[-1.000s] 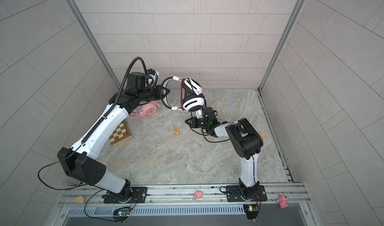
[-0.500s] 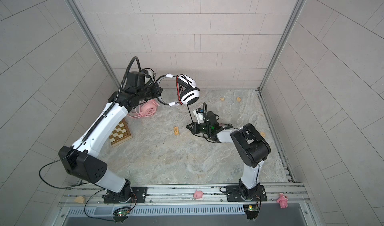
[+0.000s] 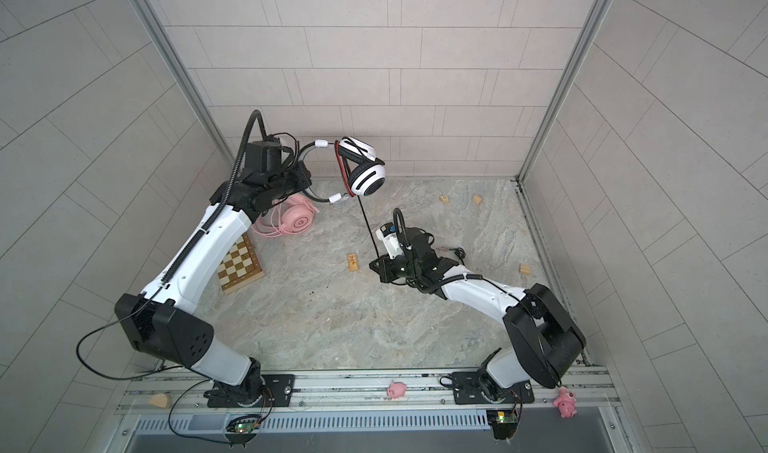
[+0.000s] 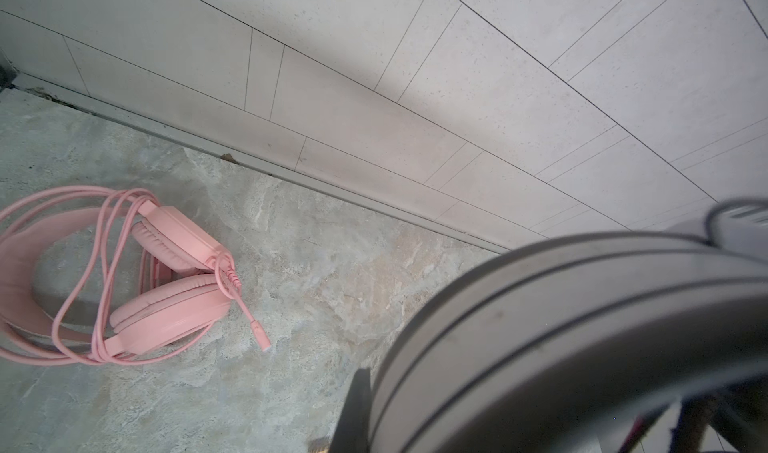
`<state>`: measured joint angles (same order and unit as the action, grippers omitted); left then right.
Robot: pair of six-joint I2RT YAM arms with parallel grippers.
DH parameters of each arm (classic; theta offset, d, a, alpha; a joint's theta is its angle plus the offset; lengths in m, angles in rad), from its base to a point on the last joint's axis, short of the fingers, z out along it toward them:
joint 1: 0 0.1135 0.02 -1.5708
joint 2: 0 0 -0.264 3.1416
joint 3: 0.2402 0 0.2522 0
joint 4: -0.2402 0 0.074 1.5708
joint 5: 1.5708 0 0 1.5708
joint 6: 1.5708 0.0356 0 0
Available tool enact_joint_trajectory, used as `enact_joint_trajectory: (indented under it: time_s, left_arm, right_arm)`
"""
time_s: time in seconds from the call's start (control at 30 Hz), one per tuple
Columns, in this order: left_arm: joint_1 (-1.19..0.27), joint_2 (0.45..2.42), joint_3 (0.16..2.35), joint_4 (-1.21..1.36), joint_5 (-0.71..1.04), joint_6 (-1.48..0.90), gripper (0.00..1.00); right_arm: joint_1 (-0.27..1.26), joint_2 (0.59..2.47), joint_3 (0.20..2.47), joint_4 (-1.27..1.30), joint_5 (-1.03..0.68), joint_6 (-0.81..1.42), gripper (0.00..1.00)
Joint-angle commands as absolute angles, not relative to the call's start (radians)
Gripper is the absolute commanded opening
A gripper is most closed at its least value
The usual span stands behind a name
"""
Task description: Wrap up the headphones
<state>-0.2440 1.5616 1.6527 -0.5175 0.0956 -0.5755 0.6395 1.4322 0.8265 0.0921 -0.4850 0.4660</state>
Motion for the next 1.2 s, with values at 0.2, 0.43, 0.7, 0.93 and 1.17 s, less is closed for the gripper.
enact_joint_trajectory:
  time_s: [0.2, 0.43, 0.7, 0.93, 1.17]
  left_arm:
    - [-0.230, 1.540, 1.680, -0.426, 0.075, -0.526, 0.00]
    - [-0.241, 1.572, 1.635, -0.450, -0.048, -0.405, 0.00]
    - [-0.266, 1.598, 1.582, -0.523, -0.112, -0.271, 0.00]
    - [-0.315, 1.633, 1.642, -0.611, -0.186, -0.173, 0.00]
    - [-0.351, 1.652, 1.677, -0.666, -0.169, -0.104, 0.00]
  right_arm:
    - [0.700, 1.314, 0.882, -0.143, -0.377, 0.347, 0.08]
    - [0.721, 1.258, 0.964, -0.264, -0.330, 0.297, 0.09]
    - [0.727, 1.213, 1.101, -0.452, -0.239, 0.196, 0.09]
    - [0.726, 1.242, 1.248, -0.535, -0.210, 0.122, 0.09]
    - [0.716, 1.287, 1.365, -0.546, -0.218, 0.087, 0.09]
